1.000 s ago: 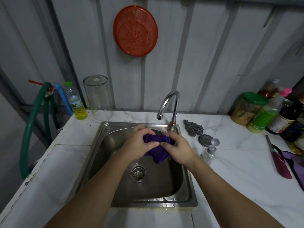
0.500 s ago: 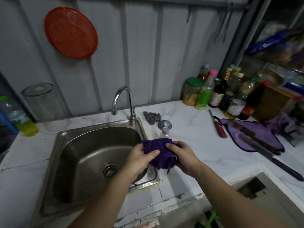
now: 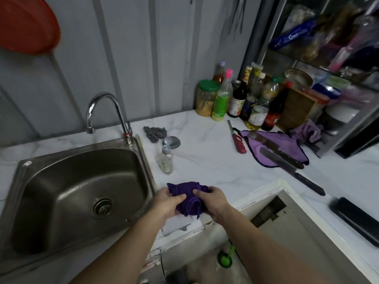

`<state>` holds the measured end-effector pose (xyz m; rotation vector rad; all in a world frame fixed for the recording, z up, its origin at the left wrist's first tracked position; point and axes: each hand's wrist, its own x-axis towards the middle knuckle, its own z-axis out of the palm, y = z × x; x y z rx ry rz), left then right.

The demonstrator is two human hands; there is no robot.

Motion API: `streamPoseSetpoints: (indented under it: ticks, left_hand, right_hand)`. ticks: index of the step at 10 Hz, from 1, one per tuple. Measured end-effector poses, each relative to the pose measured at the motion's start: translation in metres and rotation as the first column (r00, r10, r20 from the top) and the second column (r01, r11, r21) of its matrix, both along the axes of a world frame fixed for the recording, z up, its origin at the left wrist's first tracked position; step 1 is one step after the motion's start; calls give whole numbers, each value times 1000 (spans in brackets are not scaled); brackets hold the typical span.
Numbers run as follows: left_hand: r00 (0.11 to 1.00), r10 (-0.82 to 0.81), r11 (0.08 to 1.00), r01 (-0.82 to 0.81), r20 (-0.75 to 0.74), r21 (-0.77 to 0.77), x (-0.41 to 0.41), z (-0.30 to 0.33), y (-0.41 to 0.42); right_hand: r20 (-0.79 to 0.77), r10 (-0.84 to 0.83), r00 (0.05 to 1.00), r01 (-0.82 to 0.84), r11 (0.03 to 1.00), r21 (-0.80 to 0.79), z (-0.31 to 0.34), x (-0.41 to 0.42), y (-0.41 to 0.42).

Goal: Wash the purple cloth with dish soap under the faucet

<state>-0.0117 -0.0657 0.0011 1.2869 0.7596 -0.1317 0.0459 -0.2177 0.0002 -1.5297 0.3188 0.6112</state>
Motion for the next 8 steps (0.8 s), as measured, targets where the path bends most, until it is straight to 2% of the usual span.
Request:
streamPoseSetpoints:
  ticks: [1, 2, 3, 4, 5, 7, 8]
  left_hand:
    - [999, 24, 999, -22, -44, 33, 6, -10, -3]
    - [995, 27, 993, -16, -93, 114, 9, -21, -2]
    - [987, 38, 981, -7, -157, 194, 10, -29, -1]
    - [973, 8, 925, 81, -232, 372, 10, -27, -2]
    - [957, -24, 873, 161, -289, 461, 8, -22, -2]
    - [919, -97, 826, 288, -382, 484, 5, -2, 2]
    - [922, -105, 830, 287, -372, 479, 0, 4, 5]
  right_hand:
    - [19, 28, 999, -27, 995, -94, -10, 5, -2]
    - [54, 134, 990, -115, 959, -260, -21, 10, -3]
    - [84, 266, 960, -203, 874, -442, -27, 13, -2]
    - [109, 372, 922, -251, 787, -563, -30, 17, 1]
    - [104, 479, 871, -292, 678, -674, -31, 23, 8]
    - [-24, 580, 814, -366, 482, -796, -25, 36, 22]
    - [-31, 631, 775, -345, 382, -858, -10, 36, 22]
